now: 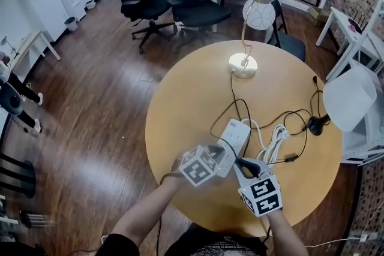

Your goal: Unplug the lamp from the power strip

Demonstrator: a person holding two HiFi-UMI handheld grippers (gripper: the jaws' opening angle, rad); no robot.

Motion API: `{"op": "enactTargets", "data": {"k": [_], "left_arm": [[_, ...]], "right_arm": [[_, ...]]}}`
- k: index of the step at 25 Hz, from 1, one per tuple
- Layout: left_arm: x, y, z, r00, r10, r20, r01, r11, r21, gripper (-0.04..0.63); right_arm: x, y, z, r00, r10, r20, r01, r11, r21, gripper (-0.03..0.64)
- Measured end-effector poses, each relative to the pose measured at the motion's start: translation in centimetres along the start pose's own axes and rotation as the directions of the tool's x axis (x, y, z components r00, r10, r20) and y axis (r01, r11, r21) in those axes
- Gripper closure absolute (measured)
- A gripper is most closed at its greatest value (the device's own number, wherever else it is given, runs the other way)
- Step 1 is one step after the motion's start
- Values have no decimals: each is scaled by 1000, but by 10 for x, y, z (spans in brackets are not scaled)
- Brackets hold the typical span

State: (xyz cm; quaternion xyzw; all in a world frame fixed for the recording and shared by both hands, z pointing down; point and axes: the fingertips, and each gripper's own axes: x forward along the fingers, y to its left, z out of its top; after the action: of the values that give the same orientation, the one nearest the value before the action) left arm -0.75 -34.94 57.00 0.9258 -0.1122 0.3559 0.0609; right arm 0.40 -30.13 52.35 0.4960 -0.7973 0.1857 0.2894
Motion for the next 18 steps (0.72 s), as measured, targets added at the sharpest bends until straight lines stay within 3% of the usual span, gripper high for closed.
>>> {"op": "enactTargets", "data": {"k": [6,14,18], "left_arm": [[-34,-6,9,989,83,124,-65,987,-144,592],[-70,-20,22,961,145,234,-83,964,-254,592],[-79,-31,24,952,154,266,-72,953,-296,592]], "right_arm": [[4,-6,-31,999,-30,-17,32,993,110,557],[18,-4,-71,994,-43,-100,56,990,131,554],[23,-8,-78,990,-90,-112,103,988,114,548]]}}
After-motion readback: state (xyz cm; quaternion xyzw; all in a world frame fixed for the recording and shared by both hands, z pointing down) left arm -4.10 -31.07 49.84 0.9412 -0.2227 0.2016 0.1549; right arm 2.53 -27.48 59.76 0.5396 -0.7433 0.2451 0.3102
